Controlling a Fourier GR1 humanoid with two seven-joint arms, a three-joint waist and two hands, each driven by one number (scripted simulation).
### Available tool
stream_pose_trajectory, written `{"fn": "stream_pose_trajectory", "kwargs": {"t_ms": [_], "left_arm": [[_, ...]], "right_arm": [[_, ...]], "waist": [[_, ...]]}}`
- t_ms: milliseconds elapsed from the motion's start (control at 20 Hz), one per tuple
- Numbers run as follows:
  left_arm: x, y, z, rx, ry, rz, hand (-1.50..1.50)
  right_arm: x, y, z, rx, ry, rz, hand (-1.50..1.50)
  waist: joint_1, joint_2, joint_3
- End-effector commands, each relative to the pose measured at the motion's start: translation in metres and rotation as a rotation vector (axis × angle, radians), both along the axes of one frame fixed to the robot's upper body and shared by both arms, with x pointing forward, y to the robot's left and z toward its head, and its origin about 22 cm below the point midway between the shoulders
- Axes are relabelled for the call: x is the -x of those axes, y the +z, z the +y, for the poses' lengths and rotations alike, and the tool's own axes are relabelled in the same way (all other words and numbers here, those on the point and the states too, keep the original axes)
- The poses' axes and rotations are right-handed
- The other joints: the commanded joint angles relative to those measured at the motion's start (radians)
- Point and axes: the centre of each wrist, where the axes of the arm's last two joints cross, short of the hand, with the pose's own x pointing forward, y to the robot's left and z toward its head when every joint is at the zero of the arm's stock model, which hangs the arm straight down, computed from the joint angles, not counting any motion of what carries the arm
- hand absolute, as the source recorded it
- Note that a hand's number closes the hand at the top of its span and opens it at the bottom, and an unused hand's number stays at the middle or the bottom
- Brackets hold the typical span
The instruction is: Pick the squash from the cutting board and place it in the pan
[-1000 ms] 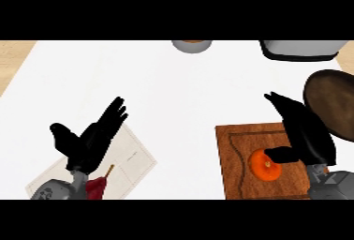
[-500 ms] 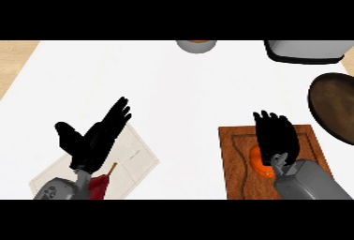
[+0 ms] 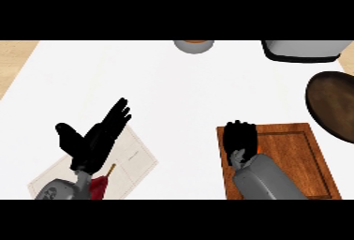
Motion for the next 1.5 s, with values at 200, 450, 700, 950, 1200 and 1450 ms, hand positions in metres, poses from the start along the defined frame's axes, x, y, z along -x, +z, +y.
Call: {"fn": "stream_pose_trajectory", "kwargs": {"t_ms": [200, 450, 700, 950, 1200, 1450], "left_arm": [[-0.001, 0.005, -0.003, 0.023, 0.018, 0.003, 0.0], [0.011, 0.002, -0.004, 0.004, 0.003, 0.008, 0.0], [0.006, -0.001, 0.013, 0.0, 0.016, 0.002, 0.0], [0.004, -0.002, 0.005, 0.001, 0.033, 0.002, 0.0], [0.008, -0.003, 0.014, 0.005, 0.025, 0.004, 0.0], [0.004, 0.002, 0.007, 0.019, 0.014, 0.001, 0.0]], "right_arm": [[-0.002, 0.002, 0.042, 0.249, -0.108, 0.063, -1.5], [-0.014, -0.008, 0.027, 0.39, -0.103, 0.064, -1.5], [0.005, -0.015, 0.033, 0.406, -0.106, 0.062, -1.5], [0.011, -0.021, -0.001, 0.397, -0.123, 0.075, -1.5], [0.016, -0.012, 0.008, 0.418, -0.126, 0.075, -1.5], [0.02, -0.015, -0.024, 0.416, -0.022, 0.018, 1.5]], "waist": [[-0.023, 0.0, 0.005], [-0.012, -0.001, 0.006], [-0.026, -0.001, 0.006], [-0.028, 0.0, 0.007], [-0.026, 0.001, 0.006], [-0.021, 0.003, 0.007]]}}
